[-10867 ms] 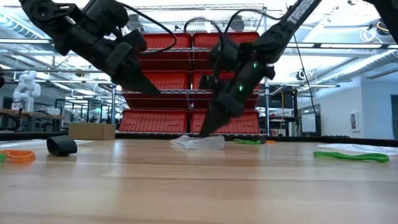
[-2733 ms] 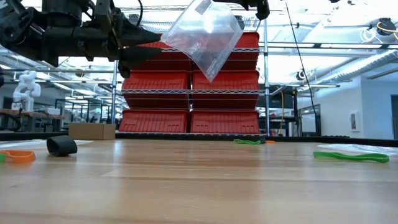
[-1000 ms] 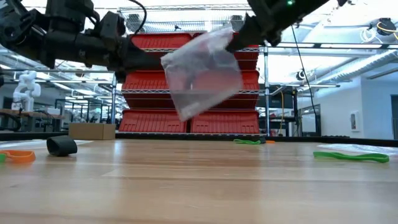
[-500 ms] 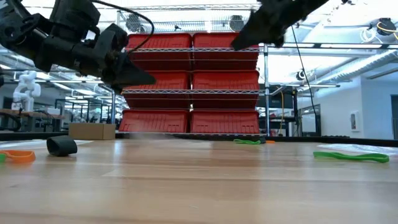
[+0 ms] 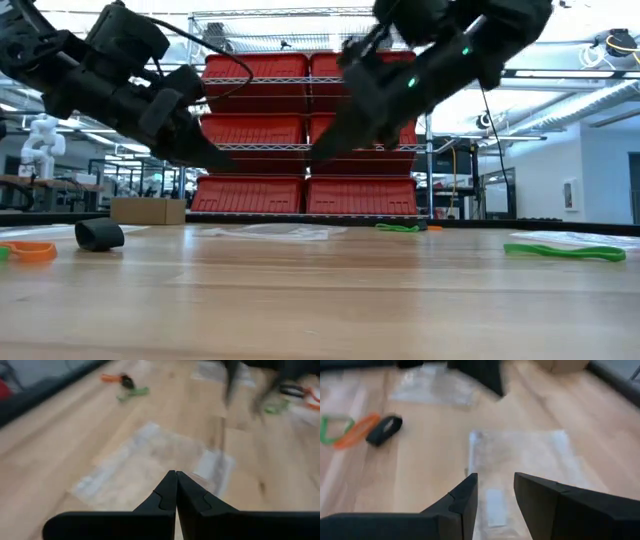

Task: Sort rubber bands
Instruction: Open the top left transparent zip bag

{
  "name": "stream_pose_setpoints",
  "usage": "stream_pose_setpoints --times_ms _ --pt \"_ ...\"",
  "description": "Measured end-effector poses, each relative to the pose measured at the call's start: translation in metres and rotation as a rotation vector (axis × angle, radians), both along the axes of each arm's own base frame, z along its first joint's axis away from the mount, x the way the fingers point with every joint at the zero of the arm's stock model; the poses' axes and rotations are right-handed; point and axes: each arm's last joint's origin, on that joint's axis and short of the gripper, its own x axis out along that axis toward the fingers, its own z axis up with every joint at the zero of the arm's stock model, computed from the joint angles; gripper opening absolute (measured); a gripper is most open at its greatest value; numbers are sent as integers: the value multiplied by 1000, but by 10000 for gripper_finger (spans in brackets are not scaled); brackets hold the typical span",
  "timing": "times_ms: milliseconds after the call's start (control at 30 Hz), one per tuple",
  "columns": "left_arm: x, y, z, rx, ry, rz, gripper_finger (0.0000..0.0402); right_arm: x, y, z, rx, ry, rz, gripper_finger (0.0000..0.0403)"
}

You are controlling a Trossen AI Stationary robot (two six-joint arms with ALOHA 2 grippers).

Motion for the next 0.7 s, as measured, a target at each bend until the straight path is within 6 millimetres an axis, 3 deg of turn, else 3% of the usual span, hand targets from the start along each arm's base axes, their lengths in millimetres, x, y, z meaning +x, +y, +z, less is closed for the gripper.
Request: stream_pose_setpoints --times_ms 167,333,567,700 --pt "-1 2 12 54 -80 60 10 42 17 -10 -85 117 31 121" --pt "-7 2 17 73 -127 60 11 83 22 -6 -175 257 23 121" --pt "-23 2 19 77 -185 73 12 121 16 -16 -233 372 -15 121" --pt "-31 2 20 77 -216 74 12 133 21 -24 -230 400 -1 121"
